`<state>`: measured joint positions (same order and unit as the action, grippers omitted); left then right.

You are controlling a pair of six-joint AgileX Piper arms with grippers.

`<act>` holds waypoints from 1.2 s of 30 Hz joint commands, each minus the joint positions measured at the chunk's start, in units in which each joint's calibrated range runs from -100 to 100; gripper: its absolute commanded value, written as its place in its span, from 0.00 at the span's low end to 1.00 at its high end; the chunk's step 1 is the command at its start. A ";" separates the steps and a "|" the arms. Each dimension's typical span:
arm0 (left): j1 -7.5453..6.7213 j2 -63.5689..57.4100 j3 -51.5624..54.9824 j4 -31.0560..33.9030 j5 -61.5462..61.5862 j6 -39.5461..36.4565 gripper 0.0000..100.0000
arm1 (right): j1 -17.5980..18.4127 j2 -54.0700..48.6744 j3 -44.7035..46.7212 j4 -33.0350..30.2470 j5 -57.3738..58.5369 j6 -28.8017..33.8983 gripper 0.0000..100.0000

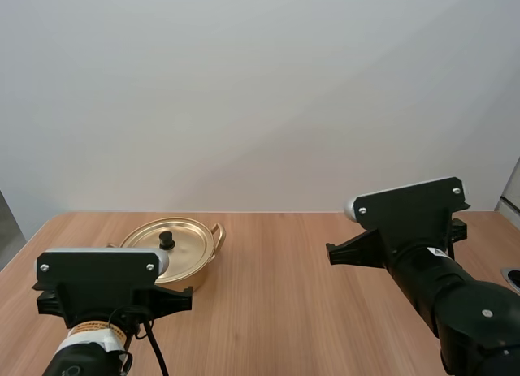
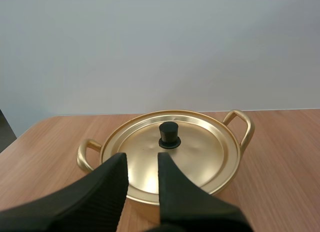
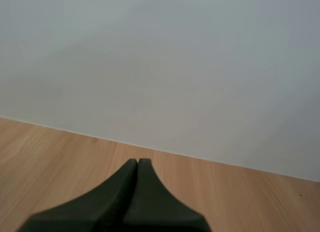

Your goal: Open the pot, put the car inside, and close it

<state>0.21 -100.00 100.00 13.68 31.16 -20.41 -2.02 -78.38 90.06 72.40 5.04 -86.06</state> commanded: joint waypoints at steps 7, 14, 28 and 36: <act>-0.01 0.00 0.00 0.01 -0.10 0.04 0.35 | 0.31 -5.80 1.44 3.59 -10.25 0.02 0.00; -0.01 0.00 0.00 0.01 -0.10 0.04 0.35 | 0.31 -8.84 5.59 -4.34 -3.38 7.55 0.00; -0.01 0.00 0.00 0.01 -0.10 0.04 0.35 | 0.31 -9.24 9.94 -56.52 -3.41 54.22 0.00; 0.14 0.00 0.00 -2.92 -0.91 0.04 0.34 | 0.31 -9.24 9.94 -70.24 10.52 68.10 0.00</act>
<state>0.29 -100.00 100.00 12.47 30.51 -20.41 -1.77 -87.66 100.00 34.30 12.66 -49.46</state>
